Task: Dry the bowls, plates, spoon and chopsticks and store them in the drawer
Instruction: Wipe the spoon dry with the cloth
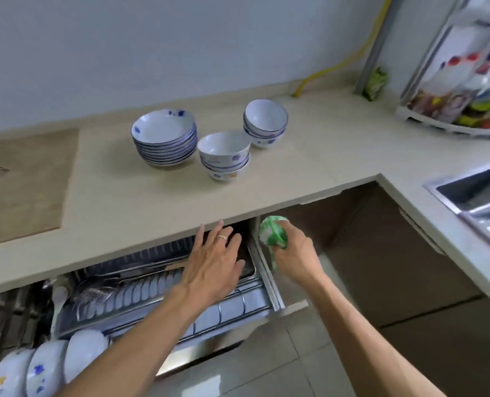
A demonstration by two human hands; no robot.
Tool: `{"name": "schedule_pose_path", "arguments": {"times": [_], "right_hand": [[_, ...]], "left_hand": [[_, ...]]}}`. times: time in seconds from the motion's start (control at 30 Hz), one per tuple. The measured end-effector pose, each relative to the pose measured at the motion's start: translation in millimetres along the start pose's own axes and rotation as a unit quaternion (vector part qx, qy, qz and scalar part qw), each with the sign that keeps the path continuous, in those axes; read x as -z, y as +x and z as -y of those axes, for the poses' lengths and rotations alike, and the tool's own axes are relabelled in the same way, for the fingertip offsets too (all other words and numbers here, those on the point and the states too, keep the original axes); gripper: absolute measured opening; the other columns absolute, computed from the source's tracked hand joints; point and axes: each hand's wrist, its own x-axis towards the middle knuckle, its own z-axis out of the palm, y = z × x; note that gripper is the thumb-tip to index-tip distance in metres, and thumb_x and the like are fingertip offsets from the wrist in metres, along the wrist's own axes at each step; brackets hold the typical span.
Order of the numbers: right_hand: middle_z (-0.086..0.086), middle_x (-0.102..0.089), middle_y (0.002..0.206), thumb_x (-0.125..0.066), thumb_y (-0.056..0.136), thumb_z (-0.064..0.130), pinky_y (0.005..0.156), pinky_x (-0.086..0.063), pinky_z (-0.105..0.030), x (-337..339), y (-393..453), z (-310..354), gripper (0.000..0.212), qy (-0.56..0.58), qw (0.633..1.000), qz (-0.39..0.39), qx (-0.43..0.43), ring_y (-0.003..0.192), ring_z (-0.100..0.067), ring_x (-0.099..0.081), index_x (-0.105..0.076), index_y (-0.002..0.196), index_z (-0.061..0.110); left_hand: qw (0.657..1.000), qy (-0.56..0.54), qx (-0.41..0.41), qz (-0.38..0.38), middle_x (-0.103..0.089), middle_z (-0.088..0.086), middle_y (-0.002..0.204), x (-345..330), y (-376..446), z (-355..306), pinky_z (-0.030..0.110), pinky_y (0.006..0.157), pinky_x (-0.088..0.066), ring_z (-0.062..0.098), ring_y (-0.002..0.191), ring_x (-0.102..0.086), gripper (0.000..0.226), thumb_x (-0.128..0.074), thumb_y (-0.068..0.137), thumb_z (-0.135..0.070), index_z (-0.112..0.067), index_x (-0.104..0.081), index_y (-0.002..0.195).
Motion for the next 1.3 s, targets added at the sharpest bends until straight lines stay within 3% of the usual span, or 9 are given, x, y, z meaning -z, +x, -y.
{"name": "schedule_pose_path", "arguments": {"times": [0.17, 0.33, 0.4, 0.57, 0.7, 0.83, 0.97, 1.1, 1.3], "right_hand": [[-0.004, -0.065, 0.1, -0.054, 0.088, 0.009, 0.073, -0.042, -0.027, 120, 10, -65, 0.047, -0.003, 0.998, -0.069, -0.008, 0.09, -0.025, -0.063, -0.054, 0.133, 0.023], [-0.001, -0.067, 0.101, -0.056, 0.089, 0.009, 0.075, -0.054, -0.035, 210, 7, -127, 0.043, 0.027, 0.99, -0.136, -0.039, 0.085, -0.017, -0.064, -0.056, 0.131, 0.021], [-0.003, -0.067, 0.102, -0.057, 0.09, 0.008, 0.08, -0.058, -0.039, 243, 6, -160, 0.037, 0.05, 0.982, -0.17, -0.058, 0.086, -0.018, -0.065, -0.059, 0.126, 0.02], [-0.003, -0.065, 0.096, -0.059, 0.09, 0.006, 0.077, -0.053, -0.034, 302, 8, -226, 0.028, 0.044, 0.968, -0.228, -0.093, 0.087, -0.019, -0.062, -0.062, 0.115, 0.018], [-0.001, -0.061, 0.089, -0.058, 0.088, 0.004, 0.076, -0.056, -0.044, 345, 21, -281, 0.029, 0.044, 0.951, -0.264, -0.157, 0.082, -0.023, -0.062, -0.062, 0.113, 0.019], [-0.009, -0.065, 0.101, -0.059, 0.088, 0.005, 0.077, -0.046, -0.031, 375, 40, -324, 0.034, 0.014, 0.937, -0.279, -0.208, 0.089, -0.025, -0.059, -0.063, 0.12, 0.016], [-0.01, -0.069, 0.105, -0.06, 0.086, 0.007, 0.078, -0.048, -0.034, 398, 51, -357, 0.034, 0.027, 0.922, -0.295, -0.249, 0.091, -0.027, -0.061, -0.065, 0.117, 0.018], [-0.009, -0.068, 0.105, -0.058, 0.084, 0.005, 0.076, -0.044, -0.03, 412, 58, -381, 0.039, 0.043, 0.916, -0.287, -0.278, 0.09, -0.024, -0.059, -0.065, 0.119, 0.021], [-0.006, -0.067, 0.101, -0.058, 0.083, 0.003, 0.074, -0.041, -0.025, 416, 70, -408, 0.041, 0.073, 0.915, -0.28, -0.28, 0.086, -0.02, -0.058, -0.065, 0.119, 0.021]], "left_hand": [[0.998, -0.002, -0.063, -0.027, -0.06, 0.014, 0.136, 11, 64, -117, 0.057, 0.116, -0.024, 0.033, 0.141, -0.043, 0.052, -0.061, 0.088, -0.038, -0.008, -0.06, 0.131], [0.992, -0.02, -0.124, -0.006, -0.035, 0.009, 0.158, 8, 117, -220, 0.048, 0.123, 0.0, 0.025, 0.153, -0.014, 0.06, -0.045, 0.101, -0.043, -0.014, -0.035, 0.152], [0.987, -0.028, -0.157, -0.002, -0.031, 0.008, 0.161, -1, 142, -264, 0.047, 0.123, 0.002, 0.023, 0.154, -0.009, 0.062, -0.042, 0.101, -0.044, -0.015, -0.03, 0.155], [0.974, -0.038, -0.222, 0.015, -0.041, 0.012, 0.154, -30, 195, -343, 0.049, 0.123, -0.007, 0.027, 0.152, -0.019, 0.059, -0.048, 0.099, -0.041, -0.012, -0.04, 0.149], [0.956, -0.044, -0.284, 0.051, -0.037, 0.008, 0.156, -58, 248, -410, 0.042, 0.123, -0.016, 0.025, 0.152, -0.017, 0.057, -0.043, 0.101, -0.043, -0.014, -0.036, 0.15], [0.937, -0.079, -0.328, 0.091, -0.045, 0.008, 0.147, -90, 297, -470, 0.037, 0.114, -0.03, 0.024, 0.142, -0.033, 0.048, -0.045, 0.1, -0.039, -0.014, -0.043, 0.141], [0.924, -0.089, -0.329, 0.172, -0.053, 0.008, 0.13, -125, 337, -523, 0.04, 0.095, -0.047, 0.025, 0.117, -0.05, 0.03, -0.043, 0.1, -0.032, -0.014, -0.051, 0.123], [0.923, -0.052, -0.291, 0.246, -0.054, 0.015, 0.123, -152, 368, -559, 0.039, 0.088, -0.049, 0.029, 0.107, -0.056, 0.029, -0.046, 0.096, -0.018, -0.007, -0.051, 0.122], [0.943, 0.024, -0.262, 0.203, -0.058, 0.019, 0.124, -173, 375, -586, 0.037, 0.081, -0.049, 0.032, 0.112, -0.057, 0.033, -0.032, 0.1, 0.0, -0.003, -0.045, 0.13]]}}
